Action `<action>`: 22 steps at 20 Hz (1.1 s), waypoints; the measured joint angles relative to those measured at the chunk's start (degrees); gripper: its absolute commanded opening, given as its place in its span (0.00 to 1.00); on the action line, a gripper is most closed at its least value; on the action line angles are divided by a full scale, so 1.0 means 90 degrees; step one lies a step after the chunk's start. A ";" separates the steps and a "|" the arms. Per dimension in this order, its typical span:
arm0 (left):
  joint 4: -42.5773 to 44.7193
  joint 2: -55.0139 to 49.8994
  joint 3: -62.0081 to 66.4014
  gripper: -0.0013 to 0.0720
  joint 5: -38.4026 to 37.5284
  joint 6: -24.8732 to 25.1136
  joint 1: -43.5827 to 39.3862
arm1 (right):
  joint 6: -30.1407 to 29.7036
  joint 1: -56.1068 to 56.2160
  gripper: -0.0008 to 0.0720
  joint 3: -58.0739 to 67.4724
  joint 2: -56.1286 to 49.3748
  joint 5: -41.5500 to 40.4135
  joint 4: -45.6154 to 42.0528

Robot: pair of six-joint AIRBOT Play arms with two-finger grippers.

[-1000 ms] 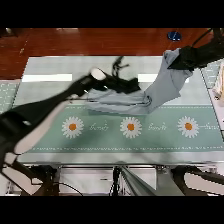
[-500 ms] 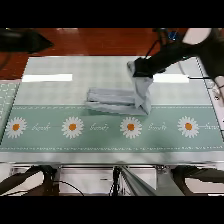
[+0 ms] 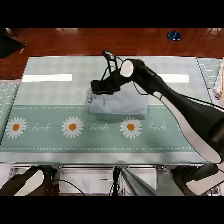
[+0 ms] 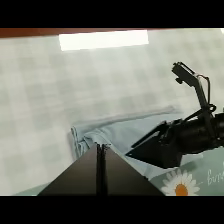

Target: Fold the shirts.

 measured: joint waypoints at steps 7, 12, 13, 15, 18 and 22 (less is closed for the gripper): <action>0.0010 0.0036 -0.1180 0.06 -0.0109 0.0187 -0.0313 | -0.0534 -0.0639 0.62 0.0000 0.1001 0.0593 -0.0631; 0.0029 0.0032 -0.1756 0.57 -0.0109 0.0325 -0.0352 | -0.0707 -0.2351 0.83 -0.0204 0.1724 0.2691 -0.2652; 0.0061 0.0024 -0.1802 0.57 -0.0095 0.0335 -0.0352 | -0.0763 -0.2769 0.83 -0.0410 0.1778 0.2914 -0.2582; 0.0206 0.0000 -0.1853 0.57 -0.0036 0.0359 -0.0357 | -0.0828 -0.3531 0.83 -0.1010 0.1838 0.3024 -0.2011; 0.0469 -0.0041 -0.1894 0.57 0.0002 0.0367 -0.0357 | -0.1020 -0.4330 0.83 -0.2135 0.1885 0.2489 -0.0777; 0.0622 -0.0080 -0.1914 0.56 0.0027 0.0379 -0.0357 | -0.1379 -0.4626 0.83 -0.3317 0.1749 0.1562 0.0255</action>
